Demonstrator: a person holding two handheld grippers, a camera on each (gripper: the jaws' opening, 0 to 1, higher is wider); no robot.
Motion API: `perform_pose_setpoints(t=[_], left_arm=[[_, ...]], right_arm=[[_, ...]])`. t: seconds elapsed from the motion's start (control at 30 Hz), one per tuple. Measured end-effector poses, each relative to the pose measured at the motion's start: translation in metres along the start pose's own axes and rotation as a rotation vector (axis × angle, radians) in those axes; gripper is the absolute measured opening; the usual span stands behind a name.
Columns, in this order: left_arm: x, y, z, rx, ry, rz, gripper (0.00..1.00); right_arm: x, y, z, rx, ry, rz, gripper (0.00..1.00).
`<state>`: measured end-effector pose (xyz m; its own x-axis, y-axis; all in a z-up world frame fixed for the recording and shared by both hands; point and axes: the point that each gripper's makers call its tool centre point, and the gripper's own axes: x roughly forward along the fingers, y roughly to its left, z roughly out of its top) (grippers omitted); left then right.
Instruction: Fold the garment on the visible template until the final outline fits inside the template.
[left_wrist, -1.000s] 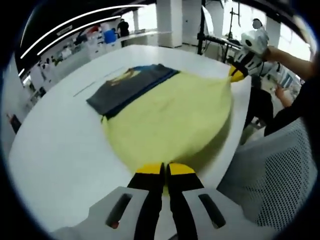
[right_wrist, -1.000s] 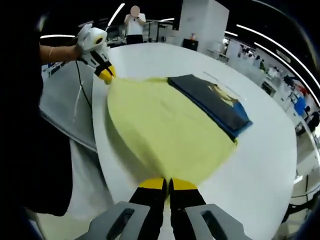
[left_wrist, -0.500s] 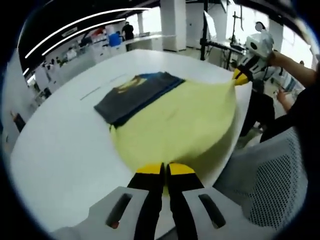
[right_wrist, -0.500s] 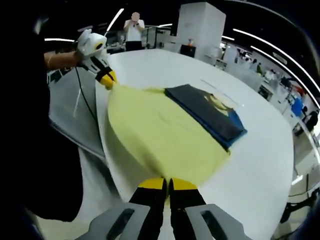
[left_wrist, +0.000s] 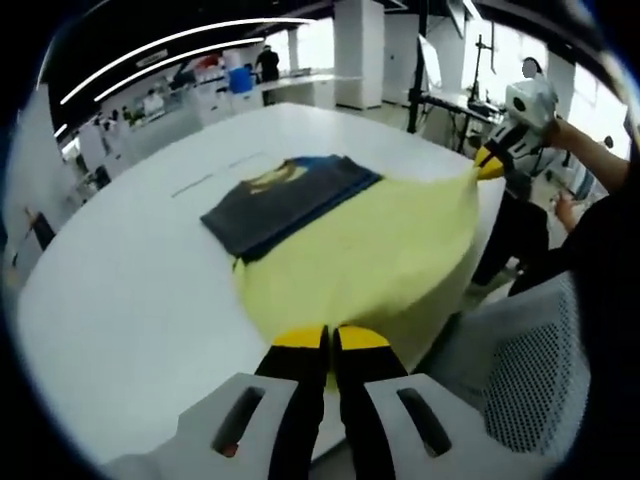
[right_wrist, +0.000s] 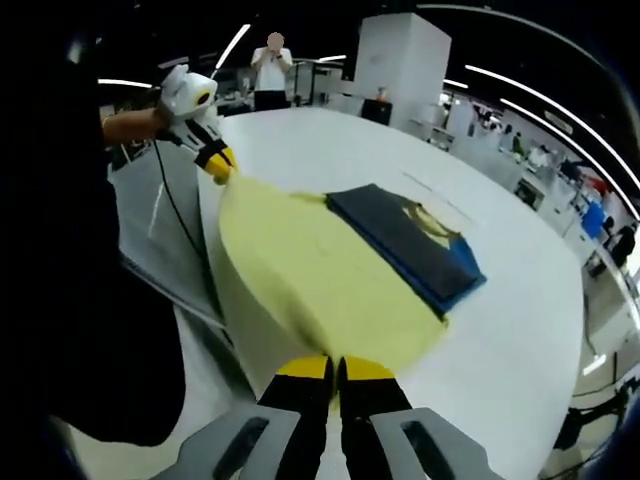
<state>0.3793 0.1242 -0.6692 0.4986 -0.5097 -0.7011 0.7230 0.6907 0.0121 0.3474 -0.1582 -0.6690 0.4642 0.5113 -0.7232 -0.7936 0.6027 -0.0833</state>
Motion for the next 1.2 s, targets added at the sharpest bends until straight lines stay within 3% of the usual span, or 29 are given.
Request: perform_pose_setpoints(t=[0.2,0.47,0.77,1.2], left_arm=[[-0.005,-0.002,0.002,-0.031,0.016,-0.019,0.0],[-0.013,-0.004,0.012,-0.009,0.027,-0.025,0.0],[-0.017,-0.004,0.019,0.029,0.034,-0.043,0.0],[-0.014,0.017,0.036,0.039,0.0,0.022,0.0]], right_arm=[[-0.004,0.002,0.006,-0.01,-0.002,0.011,0.0],[-0.01,0.004,0.012,-0.047,0.022,0.02,0.0],[-0.013,-0.004,0.018,-0.031,0.038,0.015,0.0],[-0.01,-0.022,0.032,-0.063,0.036,-0.03,0.0]])
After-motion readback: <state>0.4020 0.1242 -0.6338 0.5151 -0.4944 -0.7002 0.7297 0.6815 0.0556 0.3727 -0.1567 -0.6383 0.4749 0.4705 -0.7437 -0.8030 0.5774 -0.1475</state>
